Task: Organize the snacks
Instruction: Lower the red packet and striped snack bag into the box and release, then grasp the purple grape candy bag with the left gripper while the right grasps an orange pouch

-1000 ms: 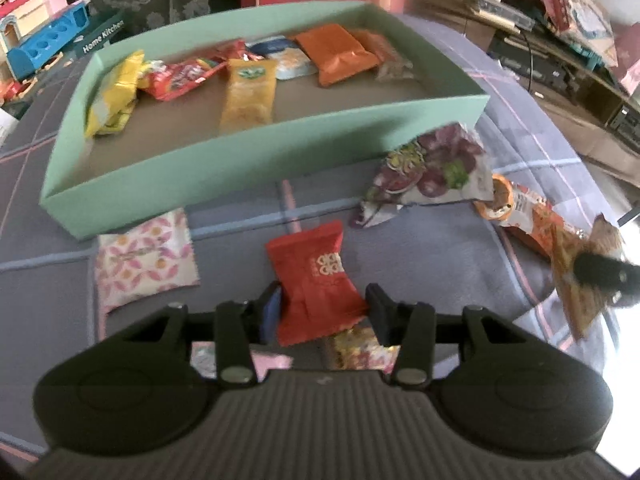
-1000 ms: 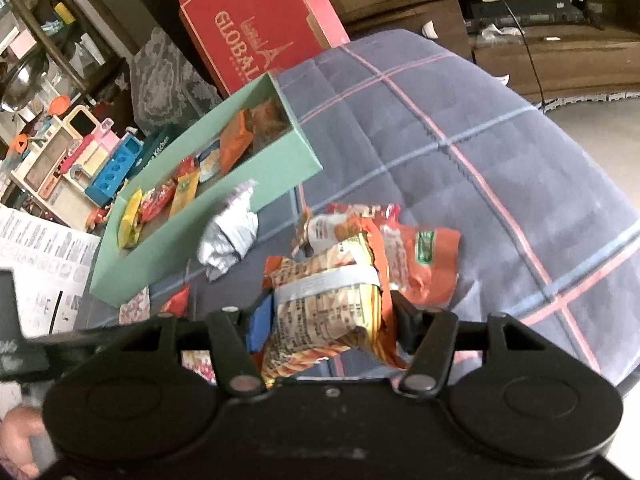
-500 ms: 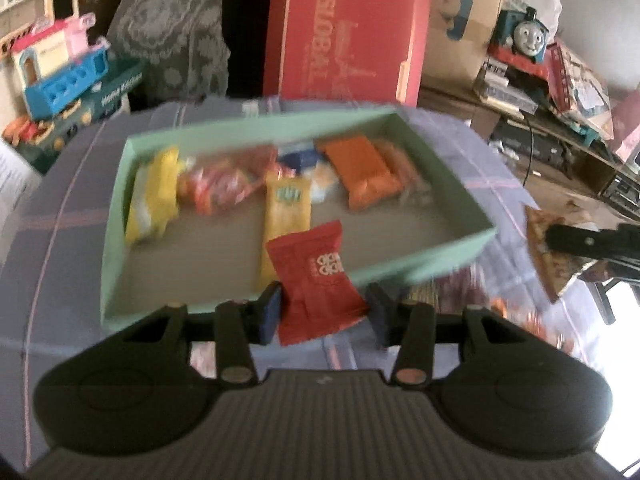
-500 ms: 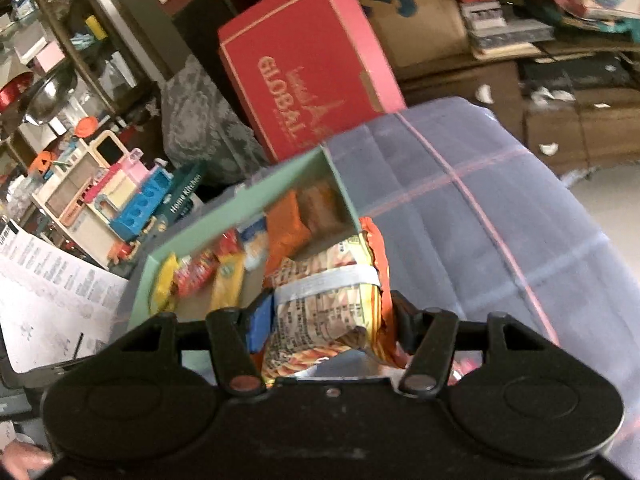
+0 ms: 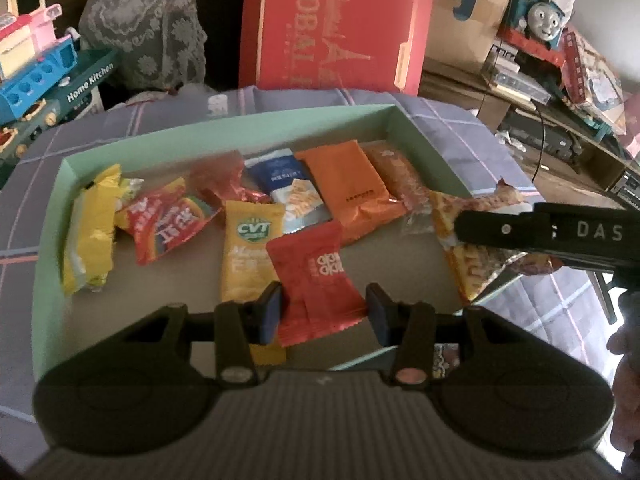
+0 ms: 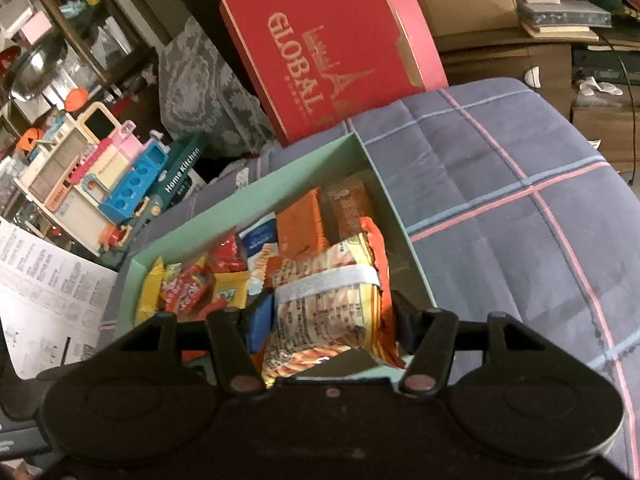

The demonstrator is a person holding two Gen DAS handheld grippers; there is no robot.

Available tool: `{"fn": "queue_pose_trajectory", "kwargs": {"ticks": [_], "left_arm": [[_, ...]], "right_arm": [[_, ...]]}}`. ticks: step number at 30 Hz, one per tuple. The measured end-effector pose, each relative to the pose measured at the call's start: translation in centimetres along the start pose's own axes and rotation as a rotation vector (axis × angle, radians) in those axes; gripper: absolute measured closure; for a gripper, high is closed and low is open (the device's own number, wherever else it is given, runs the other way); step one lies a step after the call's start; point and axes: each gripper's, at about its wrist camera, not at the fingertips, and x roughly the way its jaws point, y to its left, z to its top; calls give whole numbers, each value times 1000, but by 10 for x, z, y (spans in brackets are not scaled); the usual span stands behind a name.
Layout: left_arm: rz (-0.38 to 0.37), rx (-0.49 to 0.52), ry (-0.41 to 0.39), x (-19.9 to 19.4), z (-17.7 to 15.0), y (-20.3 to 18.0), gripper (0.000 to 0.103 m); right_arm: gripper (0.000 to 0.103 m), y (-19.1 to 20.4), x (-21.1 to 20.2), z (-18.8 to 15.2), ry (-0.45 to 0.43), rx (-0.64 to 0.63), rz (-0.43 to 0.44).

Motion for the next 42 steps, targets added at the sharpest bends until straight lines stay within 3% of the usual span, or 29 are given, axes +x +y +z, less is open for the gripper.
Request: {"fn": "queue_pose_trajectory", "kwargs": {"ticks": [4, 5, 6, 7, 8, 9, 30, 42], "left_arm": [[-2, -10, 14, 13, 3, -1, 57], [5, -10, 13, 15, 3, -2, 51], [17, -8, 14, 17, 3, -3, 42], [30, -8, 13, 17, 3, -4, 18], [42, -8, 3, 16, 3, -4, 2], [58, -6, -16, 13, 2, -4, 0], [46, -25, -16, -33, -28, -17, 0], [67, 145, 32, -15, -60, -75, 0]], "right_arm": [[40, 2, 12, 2, 17, -10, 0], [36, 3, 12, 2, 15, -9, 0], [23, 3, 11, 4, 8, -4, 6], [7, 2, 8, 5, -3, 2, 9], [1, 3, 4, 4, -25, 6, 10], [0, 4, -1, 4, -45, 6, 10], [0, -33, -72, -23, -91, 33, -18], [0, -92, -99, -64, -63, 118, -66]]}}
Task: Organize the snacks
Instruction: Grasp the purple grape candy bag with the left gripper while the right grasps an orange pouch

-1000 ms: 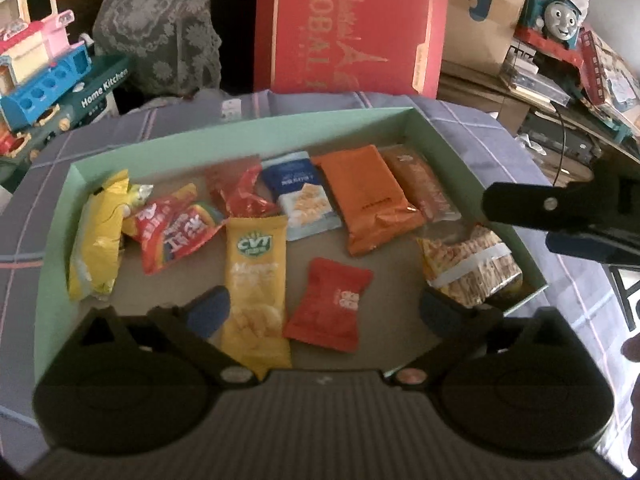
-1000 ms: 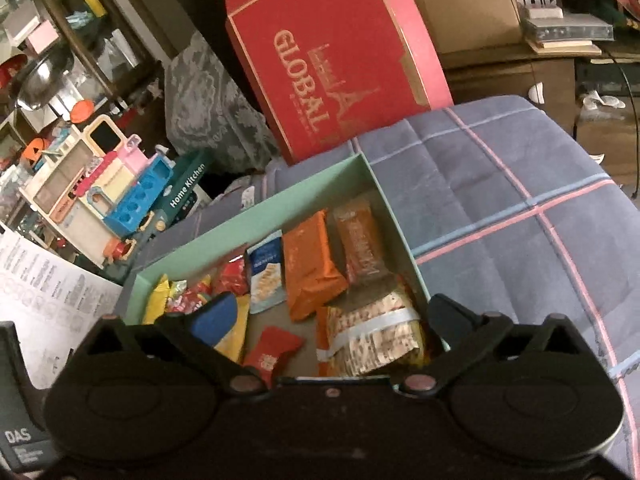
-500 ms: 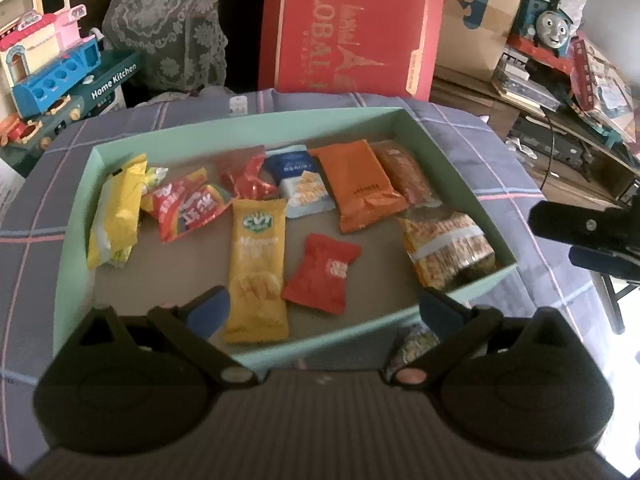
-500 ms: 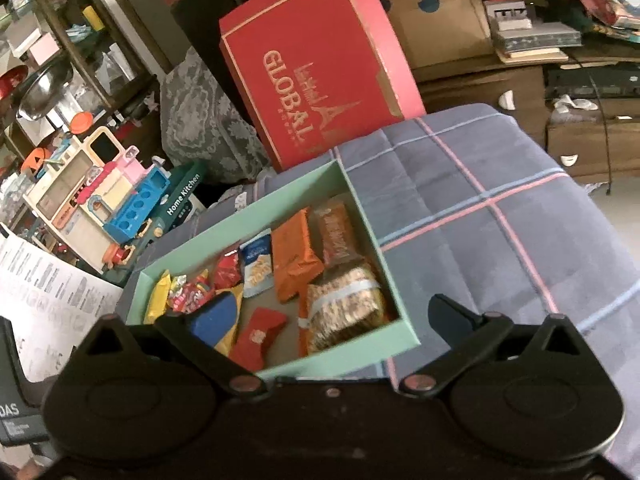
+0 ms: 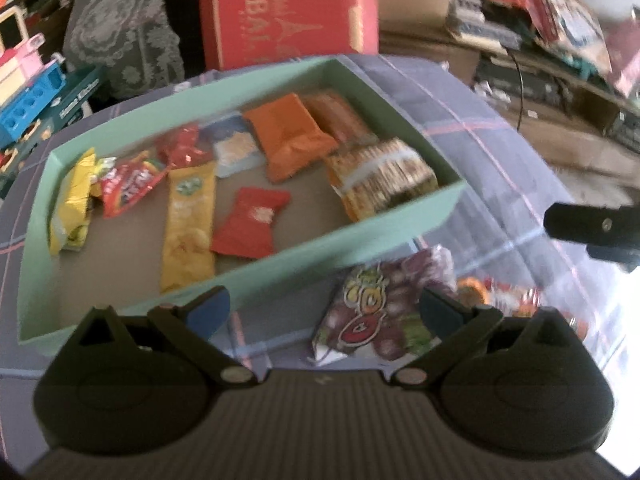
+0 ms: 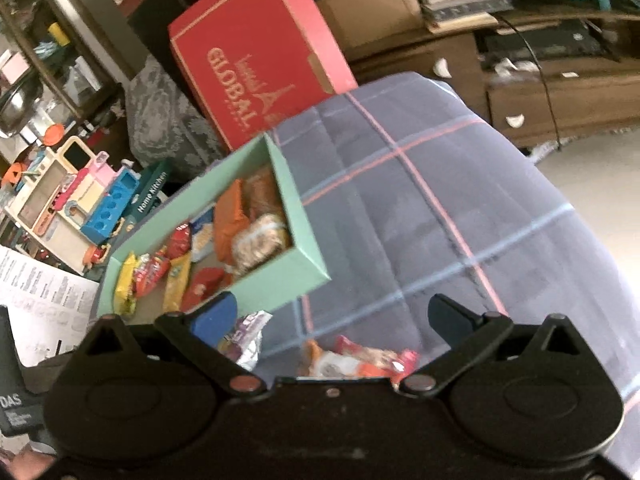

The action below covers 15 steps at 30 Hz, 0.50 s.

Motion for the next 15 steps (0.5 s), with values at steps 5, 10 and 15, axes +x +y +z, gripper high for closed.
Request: {"fn": "queue_pose_trajectory", "kwargs": {"ticks": [5, 10, 15], "left_arm": [[7, 32, 24, 12, -12, -8, 0], [-5, 22, 41, 18, -18, -1, 0], [-12, 42, 77, 27, -29, 1, 0]], "right_arm": [[0, -14, 3, -11, 26, 23, -5], [0, -16, 12, -25, 58, 6, 5], [12, -10, 22, -38, 100, -53, -4]]}}
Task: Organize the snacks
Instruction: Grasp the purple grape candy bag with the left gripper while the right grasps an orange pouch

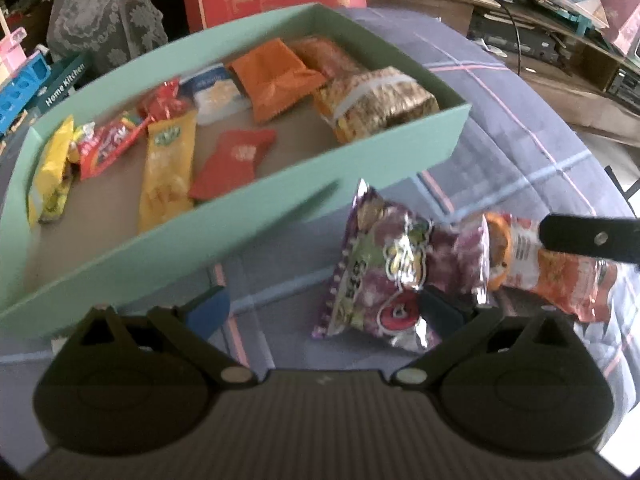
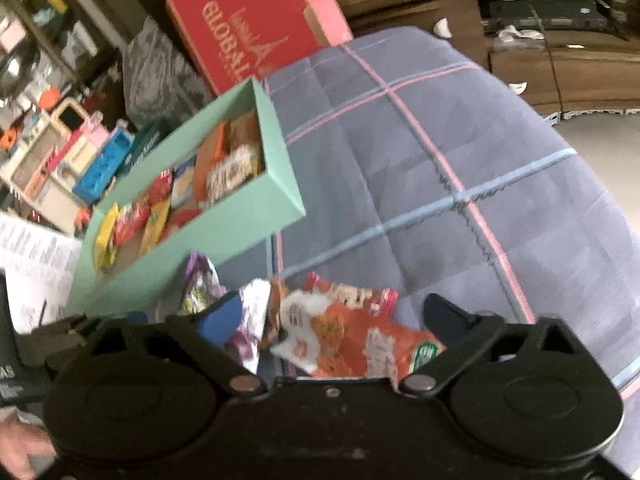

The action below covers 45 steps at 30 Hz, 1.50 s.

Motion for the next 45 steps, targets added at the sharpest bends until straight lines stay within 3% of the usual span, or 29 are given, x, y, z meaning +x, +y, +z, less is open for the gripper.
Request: {"fn": "queue_pose_trajectory", "kwargs": {"ticks": [4, 7, 15, 22, 24, 27, 28, 30, 31, 35, 45], "left_arm": [[-19, -11, 14, 3, -7, 6, 0], [-26, -17, 20, 4, -9, 10, 0], [-3, 19, 3, 3, 1, -1, 0], [-38, 63, 6, 13, 14, -14, 0], [-71, 56, 8, 15, 15, -14, 5], [-127, 68, -9, 12, 12, -18, 33], [-148, 82, -20, 9, 11, -21, 51], [-135, 89, -39, 3, 9, -26, 62], [-125, 90, -47, 1, 8, -28, 65], [-110, 38, -51, -6, 0, -16, 69], [-125, -114, 6, -31, -45, 50, 70]], "right_arm": [[44, 2, 0, -15, 17, -33, -14], [55, 3, -8, -27, 15, -56, -27], [57, 13, -20, -51, 23, -154, -43], [49, 23, -20, -56, 29, -197, -15], [47, 26, -18, -59, 23, -224, -23], [46, 36, -15, -65, 8, -275, -48], [46, 40, -14, -67, 3, -297, -62], [48, 50, -12, -73, -9, -349, -103], [54, 54, -10, -75, -14, -374, -123], [71, 61, -10, -74, -7, -355, -114], [73, 43, -22, -69, 22, -164, -37]]}}
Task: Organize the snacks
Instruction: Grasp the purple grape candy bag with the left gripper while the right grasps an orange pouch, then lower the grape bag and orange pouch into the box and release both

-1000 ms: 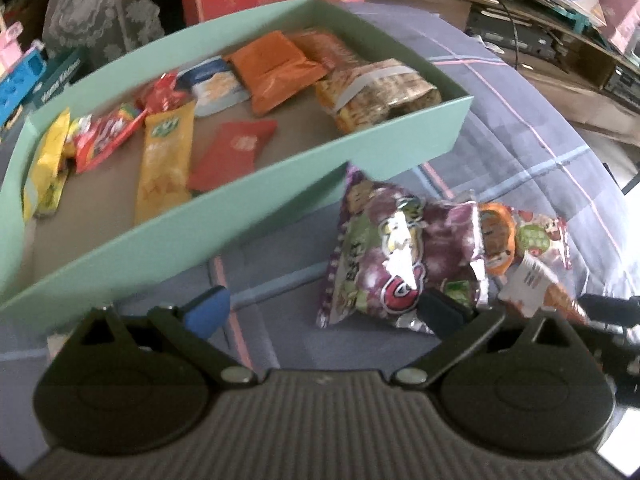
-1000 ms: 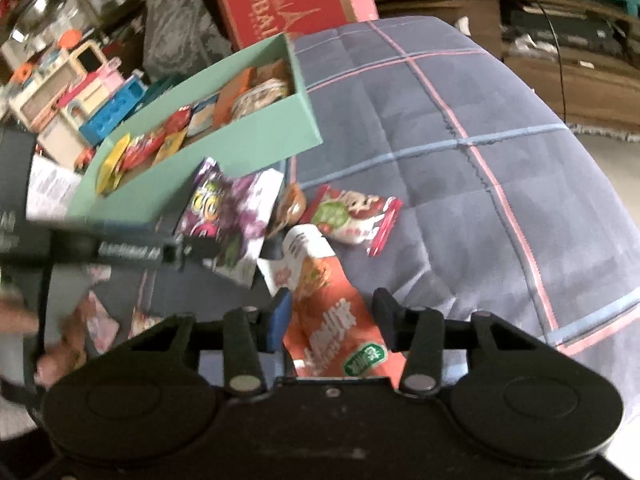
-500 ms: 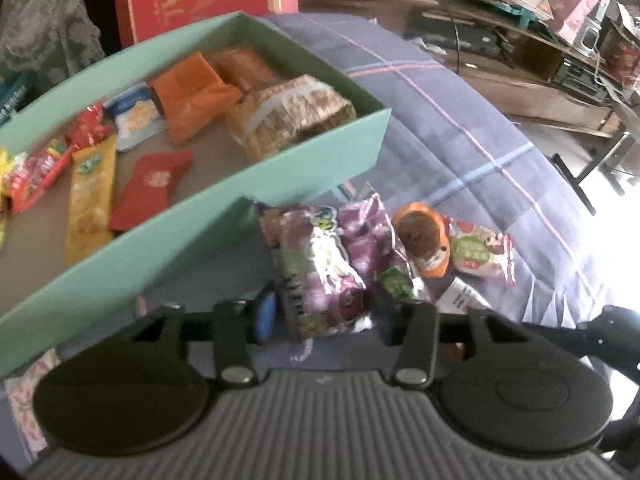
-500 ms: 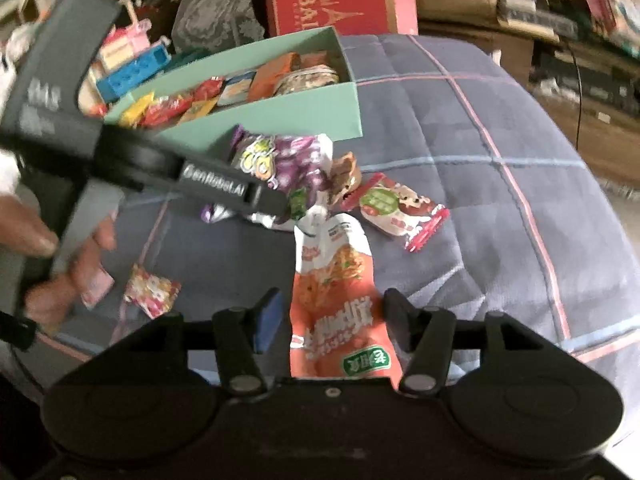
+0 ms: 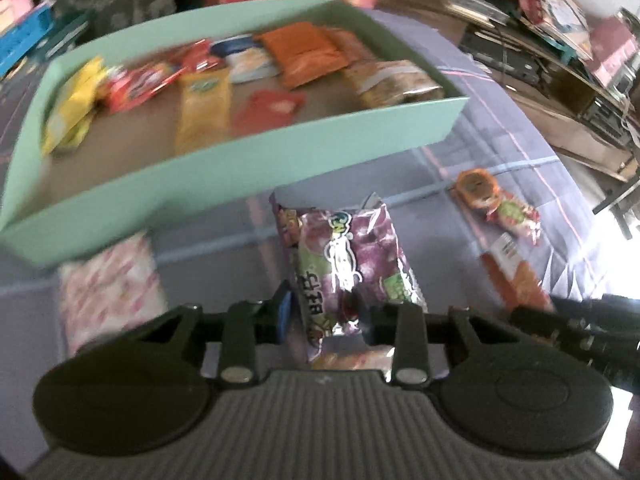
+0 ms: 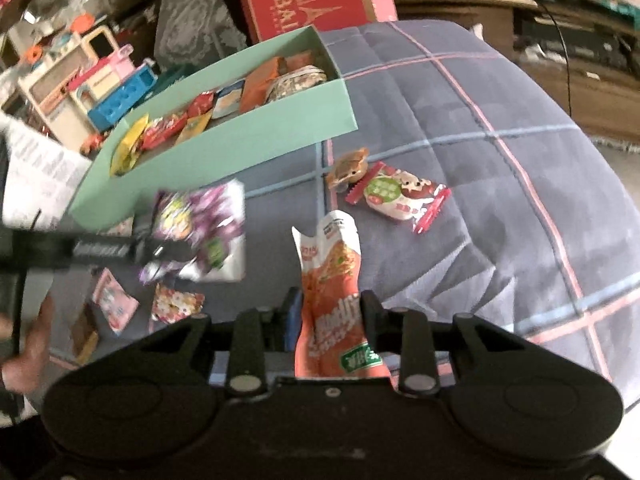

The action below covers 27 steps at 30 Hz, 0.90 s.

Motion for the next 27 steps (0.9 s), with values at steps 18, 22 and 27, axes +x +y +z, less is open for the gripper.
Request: {"fn": "queue_pose_trajectory", "kwargs": {"ticks": [18, 22, 27], "left_arm": [[-20, -33, -112, -32, -4, -2, 82], [-24, -56, -159, -53, -2, 7, 83], [-12, -86, -220, -81, 5, 25, 83]], "right_arm": [[73, 16, -19, 22, -37, 55, 55], [73, 31, -22, 37, -61, 19, 69], [73, 54, -20, 60, -80, -15, 119]]}}
